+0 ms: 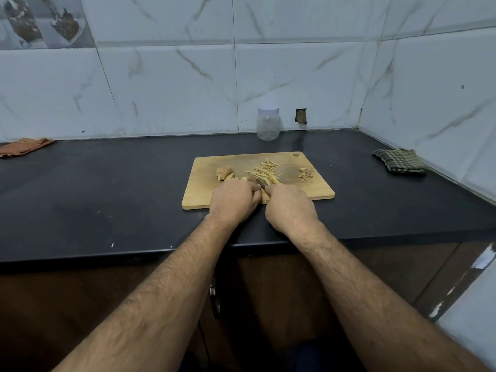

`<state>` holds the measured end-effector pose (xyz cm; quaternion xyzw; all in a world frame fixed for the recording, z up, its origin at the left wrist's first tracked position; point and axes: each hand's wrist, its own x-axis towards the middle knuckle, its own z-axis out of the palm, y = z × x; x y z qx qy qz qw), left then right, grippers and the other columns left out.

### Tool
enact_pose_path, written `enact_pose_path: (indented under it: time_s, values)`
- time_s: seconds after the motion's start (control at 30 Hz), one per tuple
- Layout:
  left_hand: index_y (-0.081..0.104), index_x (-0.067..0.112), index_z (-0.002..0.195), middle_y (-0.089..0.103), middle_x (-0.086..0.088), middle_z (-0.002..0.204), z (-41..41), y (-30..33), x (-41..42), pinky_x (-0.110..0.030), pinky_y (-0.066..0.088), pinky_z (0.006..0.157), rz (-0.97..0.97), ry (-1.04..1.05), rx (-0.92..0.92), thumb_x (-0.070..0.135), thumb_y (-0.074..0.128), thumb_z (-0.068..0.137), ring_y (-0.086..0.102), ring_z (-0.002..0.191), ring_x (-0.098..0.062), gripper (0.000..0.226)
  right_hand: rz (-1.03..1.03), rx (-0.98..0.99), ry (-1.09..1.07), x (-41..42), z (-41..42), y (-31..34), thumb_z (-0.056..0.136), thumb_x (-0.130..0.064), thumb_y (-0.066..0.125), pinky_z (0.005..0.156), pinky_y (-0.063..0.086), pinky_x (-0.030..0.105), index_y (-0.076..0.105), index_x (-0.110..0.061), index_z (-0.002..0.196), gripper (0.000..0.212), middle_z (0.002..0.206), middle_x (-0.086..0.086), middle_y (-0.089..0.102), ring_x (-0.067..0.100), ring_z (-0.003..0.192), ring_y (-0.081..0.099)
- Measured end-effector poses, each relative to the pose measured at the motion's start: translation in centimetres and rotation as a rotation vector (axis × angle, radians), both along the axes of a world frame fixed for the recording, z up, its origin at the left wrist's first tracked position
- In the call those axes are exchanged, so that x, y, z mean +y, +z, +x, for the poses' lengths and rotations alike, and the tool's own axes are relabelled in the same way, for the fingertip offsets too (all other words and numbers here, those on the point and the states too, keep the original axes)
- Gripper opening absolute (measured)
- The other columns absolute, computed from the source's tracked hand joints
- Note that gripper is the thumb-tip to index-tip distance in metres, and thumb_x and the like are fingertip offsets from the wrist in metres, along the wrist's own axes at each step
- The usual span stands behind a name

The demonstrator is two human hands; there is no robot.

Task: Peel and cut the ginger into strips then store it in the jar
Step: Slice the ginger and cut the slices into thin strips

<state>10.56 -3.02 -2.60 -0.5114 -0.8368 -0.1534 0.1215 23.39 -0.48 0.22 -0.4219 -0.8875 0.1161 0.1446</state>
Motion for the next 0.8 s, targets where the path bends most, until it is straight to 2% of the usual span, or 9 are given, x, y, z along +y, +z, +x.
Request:
enact_pose_path:
  time_s: [0.27,0.43,0.6,0.7,0.8]
  values:
    - [0.070,0.042,0.118,0.073,0.003,0.102,-0.35,-0.28,0.26,-0.030,0.045,0.068,0.009,-0.017,0.002,0.041,0.040,0.100,0.065,0.096,-0.021,0.035,0.049,-0.030,-0.004,-0.88,-0.28,0.27,0.098,-0.010,0.050,0.071,0.040,0.031,0.061,-0.017,0.126,0.032,0.115,0.007,0.064,0.025,0.104,0.060]
    - [0.070,0.042,0.118,0.072,0.003,0.103,-0.38,-0.23,0.31,-0.031,0.048,0.072,0.003,-0.017,-0.026,0.040,0.041,0.099,0.064,0.099,-0.021,0.035,0.023,-0.038,-0.001,-0.99,-0.21,0.23,0.097,-0.011,0.052,0.072,0.040,0.032,0.060,-0.018,0.128,0.033,0.116,0.008,0.063,0.025,0.106,0.058]
    - [0.071,0.040,0.116,0.072,0.004,0.102,-0.38,-0.12,0.36,-0.031,0.049,0.073,0.004,-0.007,-0.036,0.038,0.041,0.098,0.064,0.098,-0.020,0.035,-0.001,-0.037,0.002,-0.64,-0.20,0.34,0.097,-0.011,0.050,0.071,0.040,0.033,0.061,-0.021,0.128,0.034,0.115,0.007,0.063,0.020,0.089,0.047]
    - [0.072,0.038,0.115,0.072,0.003,0.102,-0.40,-0.25,0.48,-0.031,0.049,0.074,0.011,0.001,-0.039,0.039,0.042,0.097,0.065,0.098,-0.021,0.034,-0.008,-0.033,0.002,-0.40,-0.26,0.32,0.097,-0.011,0.050,0.071,0.041,0.032,0.061,-0.022,0.129,0.036,0.115,0.006,0.063,0.019,0.087,0.045]
    - [0.072,0.036,0.112,0.072,0.004,0.100,-0.32,-0.31,0.56,-0.029,0.046,0.068,0.024,0.006,-0.022,0.040,0.042,0.098,0.065,0.094,-0.021,0.034,-0.005,-0.037,0.006,-0.43,-0.46,0.44,0.096,-0.011,0.052,0.070,0.041,0.033,0.063,-0.021,0.124,0.032,0.112,0.006,0.063,0.020,0.086,0.046]
